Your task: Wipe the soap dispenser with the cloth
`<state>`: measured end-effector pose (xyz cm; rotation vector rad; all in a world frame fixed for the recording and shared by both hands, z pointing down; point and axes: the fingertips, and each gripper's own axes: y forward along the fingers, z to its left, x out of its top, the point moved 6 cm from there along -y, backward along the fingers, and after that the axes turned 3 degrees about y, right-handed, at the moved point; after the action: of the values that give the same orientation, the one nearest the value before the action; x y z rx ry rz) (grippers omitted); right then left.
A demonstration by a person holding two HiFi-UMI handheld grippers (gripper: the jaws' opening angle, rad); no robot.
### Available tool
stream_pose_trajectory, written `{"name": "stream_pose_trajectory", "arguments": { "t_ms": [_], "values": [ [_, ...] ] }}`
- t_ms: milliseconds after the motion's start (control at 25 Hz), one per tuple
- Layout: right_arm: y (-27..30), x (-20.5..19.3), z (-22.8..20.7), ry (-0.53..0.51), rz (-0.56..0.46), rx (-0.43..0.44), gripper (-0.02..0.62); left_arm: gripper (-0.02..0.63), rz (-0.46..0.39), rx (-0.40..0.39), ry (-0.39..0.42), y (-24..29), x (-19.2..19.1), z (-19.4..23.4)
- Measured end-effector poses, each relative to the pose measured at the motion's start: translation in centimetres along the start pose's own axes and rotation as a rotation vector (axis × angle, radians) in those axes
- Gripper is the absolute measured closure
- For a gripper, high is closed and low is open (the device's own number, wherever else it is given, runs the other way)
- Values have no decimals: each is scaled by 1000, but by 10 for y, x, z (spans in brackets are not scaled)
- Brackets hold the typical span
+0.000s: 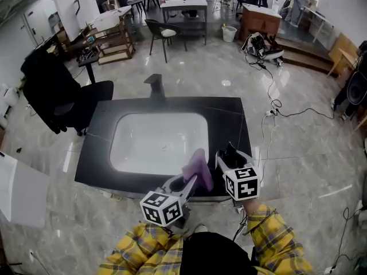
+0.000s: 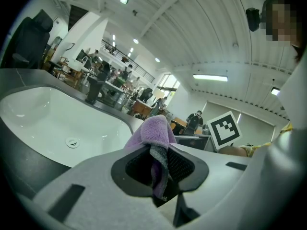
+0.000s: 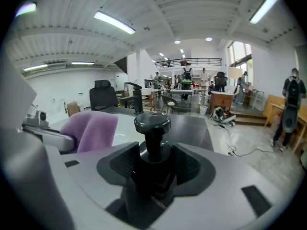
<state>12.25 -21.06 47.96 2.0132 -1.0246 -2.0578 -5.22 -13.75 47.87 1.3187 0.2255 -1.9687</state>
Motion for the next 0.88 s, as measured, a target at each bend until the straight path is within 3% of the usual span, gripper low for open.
{"name": "stream_pose_trajectory", "arguments": {
  "t_ms": [200,320,400,520,720,800,880],
  "values": [
    [0,-4,6,94,-38,-119,383,541,-4,-2,4,-2,-2,-1],
    [1,-4,8,116,-39,-108,382,541,0,-3,15,-2,-4,-2],
    [0,-2,9,93,-49,-37,352,541,0,-8,16,-1,-4,-5],
    [-4,5,6,-48,-57,75,330,541,-1,-10,11,-3,-4,-5],
    [-6,10,-6,-348,30,417,325,541,8,-9,11,-5,-6,-5],
    [-7,12,-11,-435,46,506,327,541,11,-9,13,-5,-7,-6],
    [-4,17,-14,-453,63,563,327,541,11,-9,15,-5,-7,-6]
  ]
}}
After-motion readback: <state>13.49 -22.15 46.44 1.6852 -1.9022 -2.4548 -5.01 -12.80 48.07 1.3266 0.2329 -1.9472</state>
